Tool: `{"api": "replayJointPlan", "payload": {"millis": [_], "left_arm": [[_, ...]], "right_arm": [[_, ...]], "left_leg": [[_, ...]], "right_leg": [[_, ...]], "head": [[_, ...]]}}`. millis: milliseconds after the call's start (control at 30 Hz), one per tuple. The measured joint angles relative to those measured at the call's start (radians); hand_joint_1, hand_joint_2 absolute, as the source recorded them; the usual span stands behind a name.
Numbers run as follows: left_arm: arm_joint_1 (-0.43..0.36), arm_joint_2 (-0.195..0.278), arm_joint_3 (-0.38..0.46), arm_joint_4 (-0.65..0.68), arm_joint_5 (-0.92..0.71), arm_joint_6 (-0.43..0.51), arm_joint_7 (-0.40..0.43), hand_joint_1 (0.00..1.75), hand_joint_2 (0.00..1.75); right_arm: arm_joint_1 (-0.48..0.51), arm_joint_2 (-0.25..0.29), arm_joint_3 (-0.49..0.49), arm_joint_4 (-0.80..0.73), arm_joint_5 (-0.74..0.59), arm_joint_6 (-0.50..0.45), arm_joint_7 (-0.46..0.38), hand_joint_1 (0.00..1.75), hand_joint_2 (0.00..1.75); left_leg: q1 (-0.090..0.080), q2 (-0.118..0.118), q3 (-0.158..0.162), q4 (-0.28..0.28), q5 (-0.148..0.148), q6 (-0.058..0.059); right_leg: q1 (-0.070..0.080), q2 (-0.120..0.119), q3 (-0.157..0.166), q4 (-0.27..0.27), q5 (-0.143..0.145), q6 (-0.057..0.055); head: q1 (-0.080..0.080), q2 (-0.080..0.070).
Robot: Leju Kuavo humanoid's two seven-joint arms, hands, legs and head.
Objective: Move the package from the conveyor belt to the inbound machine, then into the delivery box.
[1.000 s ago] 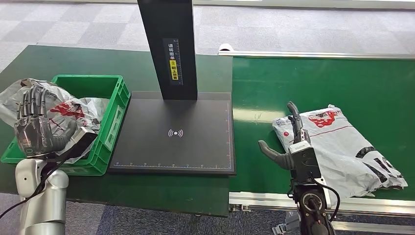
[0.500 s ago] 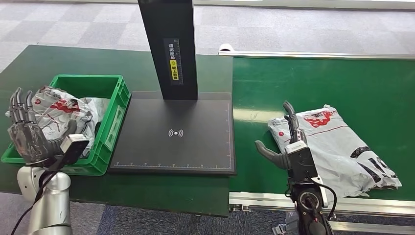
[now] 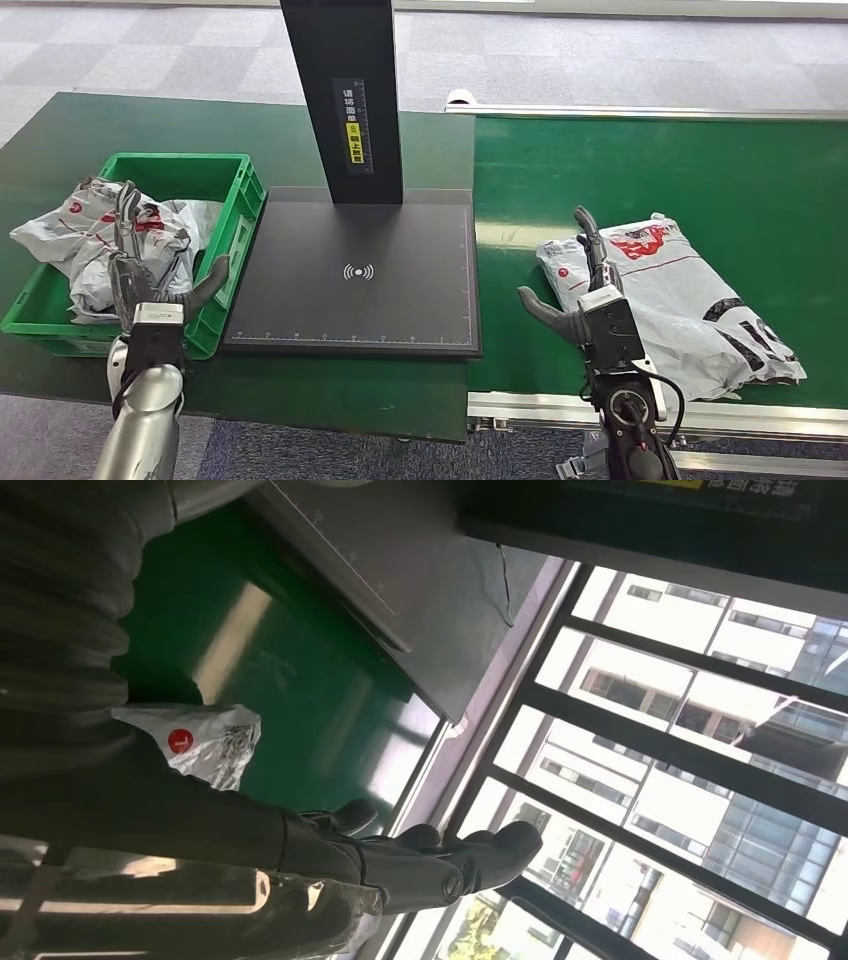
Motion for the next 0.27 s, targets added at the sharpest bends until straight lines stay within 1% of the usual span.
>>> {"api": "replayJointPlan", "payload": {"millis": [67, 100, 233, 267], "left_arm": [[0.004, 0.004, -0.018, -0.008, 0.016, -0.021, 0.000, 0.00, 1.75], [0.007, 0.006, -0.027, -0.010, 0.033, -0.054, 0.000, 0.00, 1.75], [0.023, 0.012, -0.087, -0.011, 0.092, -0.269, 0.000, 0.00, 1.75], [0.027, 0.013, -0.097, -0.011, 0.099, -0.296, 0.000, 0.00, 1.75]], "right_arm": [[0.000, 0.000, 0.002, 0.003, 0.000, 0.000, 0.000, 0.00, 1.75], [0.000, 0.000, 0.003, 0.004, 0.000, 0.000, 0.000, 0.00, 1.75], [-0.010, -0.001, 0.009, 0.014, 0.002, 0.005, -0.002, 0.00, 1.75], [-0.012, -0.001, 0.011, 0.017, 0.003, 0.006, -0.002, 0.00, 1.75]], "left_leg": [[0.000, 0.000, 0.000, 0.000, 0.000, 0.000], [0.000, 0.000, 0.000, 0.000, 0.000, 0.000], [0.000, 0.000, 0.000, 0.000, 0.000, 0.000], [0.000, 0.000, 0.000, 0.000, 0.000, 0.000]], "right_leg": [[0.000, 0.000, 0.000, 0.000, 0.000, 0.000], [0.000, 0.000, 0.000, 0.000, 0.000, 0.000], [0.000, 0.000, 0.000, 0.000, 0.000, 0.000], [0.000, 0.000, 0.000, 0.000, 0.000, 0.000]], "head": [[0.000, 0.000], [0.000, 0.000], [0.000, 0.000], [0.000, 0.000]]}}
